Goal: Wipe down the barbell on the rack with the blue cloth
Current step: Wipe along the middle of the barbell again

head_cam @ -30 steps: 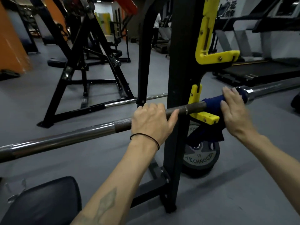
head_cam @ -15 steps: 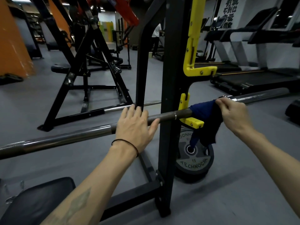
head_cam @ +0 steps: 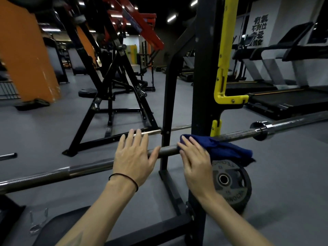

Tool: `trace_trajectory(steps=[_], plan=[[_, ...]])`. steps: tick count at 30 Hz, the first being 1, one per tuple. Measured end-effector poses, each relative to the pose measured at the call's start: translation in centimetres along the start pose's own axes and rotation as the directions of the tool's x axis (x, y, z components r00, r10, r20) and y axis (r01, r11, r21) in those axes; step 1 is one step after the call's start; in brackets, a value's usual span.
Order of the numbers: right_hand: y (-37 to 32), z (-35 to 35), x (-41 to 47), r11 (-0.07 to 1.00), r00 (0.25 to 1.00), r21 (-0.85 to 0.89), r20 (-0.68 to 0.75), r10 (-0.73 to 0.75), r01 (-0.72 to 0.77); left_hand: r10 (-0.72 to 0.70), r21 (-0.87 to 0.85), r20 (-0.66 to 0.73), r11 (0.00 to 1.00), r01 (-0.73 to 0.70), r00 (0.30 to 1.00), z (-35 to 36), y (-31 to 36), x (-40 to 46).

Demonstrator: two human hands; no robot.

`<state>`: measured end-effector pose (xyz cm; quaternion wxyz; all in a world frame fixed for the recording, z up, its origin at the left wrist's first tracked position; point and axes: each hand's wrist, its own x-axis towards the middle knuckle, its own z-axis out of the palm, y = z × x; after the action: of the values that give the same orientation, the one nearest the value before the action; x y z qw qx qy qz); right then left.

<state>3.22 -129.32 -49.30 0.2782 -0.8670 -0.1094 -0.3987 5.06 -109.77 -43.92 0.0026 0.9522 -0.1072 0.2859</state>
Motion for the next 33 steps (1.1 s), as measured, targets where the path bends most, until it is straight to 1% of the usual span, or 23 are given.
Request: trace_trajectory(steps=[2, 4, 5, 6, 8, 11, 12, 14, 16, 19, 22, 24, 27, 28, 31, 33], plan=[[0.3, -0.7, 0.0, 0.980, 0.983, -0.077, -0.012, -0.186, 0.184, -0.013, 0.011, 0.011, 1.000, 0.012, 1.000, 0.3, -1.2, 0.0], [-0.5, -1.1, 0.0, 0.932, 0.937, -0.108, -0.013, -0.350, 0.347, -0.010, 0.009, 0.035, 1.000, 0.010, 0.999, 0.7, -1.7, 0.1], [-1.2, -0.9, 0.0, 0.911, 0.916, -0.101, -0.005, -0.402, 0.400, -0.004, 0.011, 0.023, 1.000, 0.003, 1.000, 0.8, -1.7, 0.1], [-1.9, -0.2, 0.1, 0.902, 0.907, -0.096, 0.008, -0.422, 0.420, 0.005, 0.004, 0.009, 1.000, -0.005, 1.000, 0.8, -1.6, 0.1], [-3.0, 1.5, 0.1, 0.924, 0.929, -0.097, 0.031, -0.368, 0.369, 0.028, -0.016, 0.002, 0.999, -0.028, 1.000, 0.8, -1.4, 0.0], [-4.3, 3.3, 0.9, 0.971, 0.974, -0.081, 0.003, -0.225, 0.225, 0.041, -0.009, -0.014, 0.999, -0.042, 0.999, 0.9, -1.6, -0.2], [-4.4, 3.4, 1.3, 0.971, 0.976, -0.095, 0.013, -0.219, 0.219, 0.036, -0.011, -0.005, 0.999, -0.036, 0.999, 0.8, -1.7, -0.2], [-4.0, 2.9, 1.8, 0.947, 0.957, -0.142, 0.081, -0.278, 0.287, 0.028, -0.010, 0.005, 1.000, -0.028, 1.000, 0.8, -1.7, -0.2], [-2.3, 1.6, 2.2, 0.933, 0.944, -0.167, 0.140, -0.298, 0.320, 0.022, -0.011, 0.005, 1.000, -0.022, 1.000, 0.7, -1.6, -0.1], [1.5, -1.2, 3.0, 0.942, 0.969, -0.265, 0.189, -0.158, 0.205, 0.009, -0.028, 0.020, 1.000, -0.009, 1.000, 0.6, -1.5, -0.1], [4.8, -3.7, 3.0, 0.922, 0.969, -0.354, 0.235, -0.076, 0.158, 0.015, -0.049, 0.030, 0.999, -0.014, 0.999, 0.5, -1.6, 0.0], [5.4, -4.1, 2.8, 0.940, 0.981, -0.327, 0.193, -0.037, 0.099, 0.020, -0.061, 0.037, 0.998, -0.018, 0.999, 0.4, -1.6, 0.1], [3.4, -2.2, 2.6, 0.978, 0.998, -0.203, 0.030, 0.053, -0.046, 0.014, -0.077, 0.036, 0.997, -0.011, 0.999, 0.3, -1.4, 0.1], [2.2, -1.3, 2.6, 0.985, 0.998, -0.164, -0.015, 0.058, -0.060, 0.014, -0.083, 0.030, 0.997, -0.011, 0.999, 0.3, -1.4, 0.1], [-2.2, 1.0, 2.7, 0.994, 0.995, -0.099, -0.074, -0.061, 0.053, 0.020, -0.092, 0.021, 0.996, -0.018, 1.000, 0.4, -1.4, 0.1], [-5.6, 2.3, 3.1, 0.995, 0.991, -0.051, -0.094, -0.093, 0.088, 0.031, -0.109, 0.038, 0.994, -0.026, 0.999, 0.5, -1.5, 0.1]])
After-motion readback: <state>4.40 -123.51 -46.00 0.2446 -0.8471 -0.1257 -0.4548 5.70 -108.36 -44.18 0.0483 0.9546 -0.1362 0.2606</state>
